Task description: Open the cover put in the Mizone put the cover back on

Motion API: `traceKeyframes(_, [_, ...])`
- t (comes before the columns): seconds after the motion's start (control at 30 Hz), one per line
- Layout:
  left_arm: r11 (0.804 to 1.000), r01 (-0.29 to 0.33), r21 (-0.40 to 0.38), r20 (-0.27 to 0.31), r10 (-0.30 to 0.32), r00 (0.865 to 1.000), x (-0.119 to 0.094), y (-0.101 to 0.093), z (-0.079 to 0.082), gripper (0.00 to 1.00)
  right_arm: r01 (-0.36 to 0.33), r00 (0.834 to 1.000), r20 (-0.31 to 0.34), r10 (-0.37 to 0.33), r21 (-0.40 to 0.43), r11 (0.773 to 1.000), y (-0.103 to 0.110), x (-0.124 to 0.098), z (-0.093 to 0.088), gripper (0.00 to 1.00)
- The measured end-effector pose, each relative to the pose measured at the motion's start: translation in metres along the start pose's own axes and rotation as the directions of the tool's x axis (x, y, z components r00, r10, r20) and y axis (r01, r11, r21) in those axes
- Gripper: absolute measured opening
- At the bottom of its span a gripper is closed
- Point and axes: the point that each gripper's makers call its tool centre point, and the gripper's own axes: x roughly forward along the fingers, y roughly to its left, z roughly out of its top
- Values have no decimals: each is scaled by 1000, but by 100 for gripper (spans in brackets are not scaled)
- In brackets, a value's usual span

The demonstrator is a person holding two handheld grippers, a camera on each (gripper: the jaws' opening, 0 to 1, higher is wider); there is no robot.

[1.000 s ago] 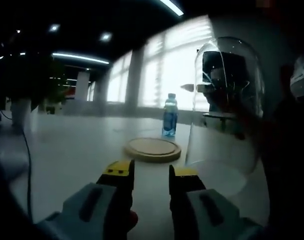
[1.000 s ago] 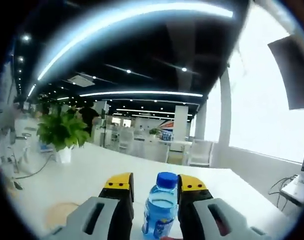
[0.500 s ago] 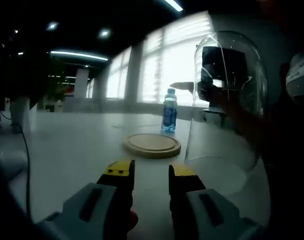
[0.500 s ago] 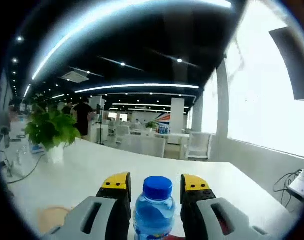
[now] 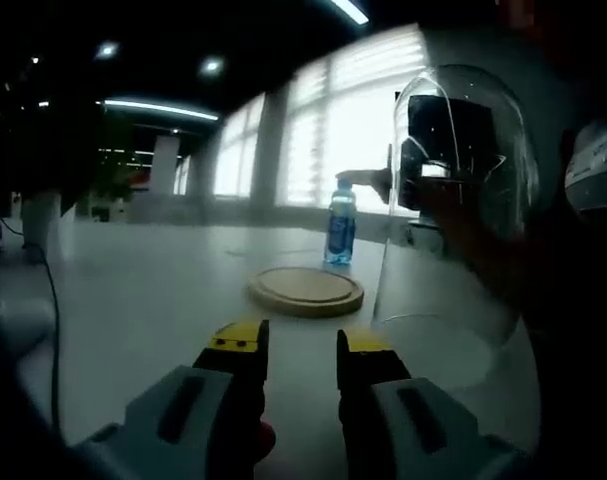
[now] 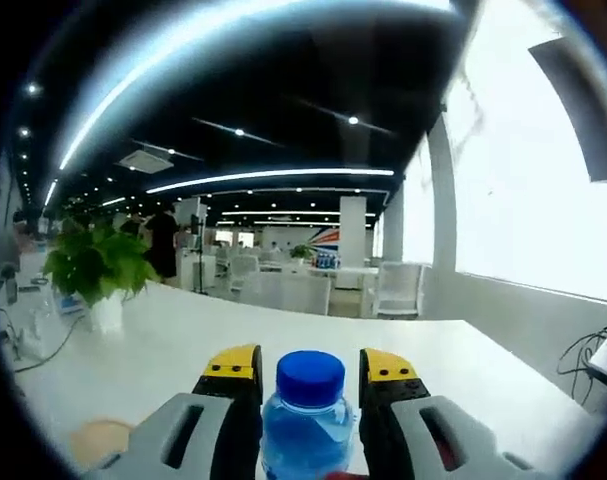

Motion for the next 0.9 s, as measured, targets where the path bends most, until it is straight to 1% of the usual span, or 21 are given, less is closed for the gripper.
traceKeyframes(0.03, [1000,0,0,0,0,1000,0,0,0,19,-8,1000,0,8,12,1000,0,4,-1,28])
traceKeyframes(0.1, [1000,2,3,-1,-2,1000,0,-1,0,18,1,1000,-2,-1,22,1000,-2,9,-4,28])
traceKeyframes(0.17, [1000,3,11,-4,-3,1000,0,-2,-1,18,15,1000,-4,-15,6,1000,-5,12,-9,28])
traceKeyframes(0.2, [1000,3,14,-6,-3,1000,1,-3,-1,18,9,1000,-6,-9,11,1000,-5,14,-11,27])
traceKeyframes(0.23, [1000,3,17,-8,-3,1000,1,-3,-1,18,0,1000,-15,0,34,999,-3,16,-14,27])
traceKeyframes(0.3, [1000,3,20,-9,-3,1000,1,-3,-1,18,-8,1000,-16,9,54,998,-1,19,-18,26])
traceKeyframes(0.4, [1000,2,18,-9,-2,1000,1,-3,-1,18,2,1000,-11,-2,50,999,-2,21,-15,25])
traceKeyframes(0.5, [1000,3,17,-10,-3,1000,1,-3,-1,18,10,1000,-7,-10,26,1000,-2,21,-13,25])
traceKeyframes(0.7, [1000,-1,19,-11,1,1000,1,-3,-2,18,10,1000,-3,-10,17,1000,-1,23,-12,24])
traceKeyframes(0.73, [1000,-1,20,-12,2,1000,1,-3,-2,18,1,1000,-3,-1,12,1000,1,23,-12,24])
traceKeyframes(0.77, [1000,-1,20,-12,1,1000,1,-3,-2,18,-5,1000,-5,5,24,1000,3,22,-12,24])
traceKeyframes(0.83, [1000,-1,20,-12,2,1000,1,-3,-2,18,-4,1000,-6,4,0,1000,9,21,-13,24])
traceKeyframes(0.9, [1000,-3,21,-14,3,1000,1,-2,-2,18,-3,1000,-5,3,-4,1000,12,18,-12,24])
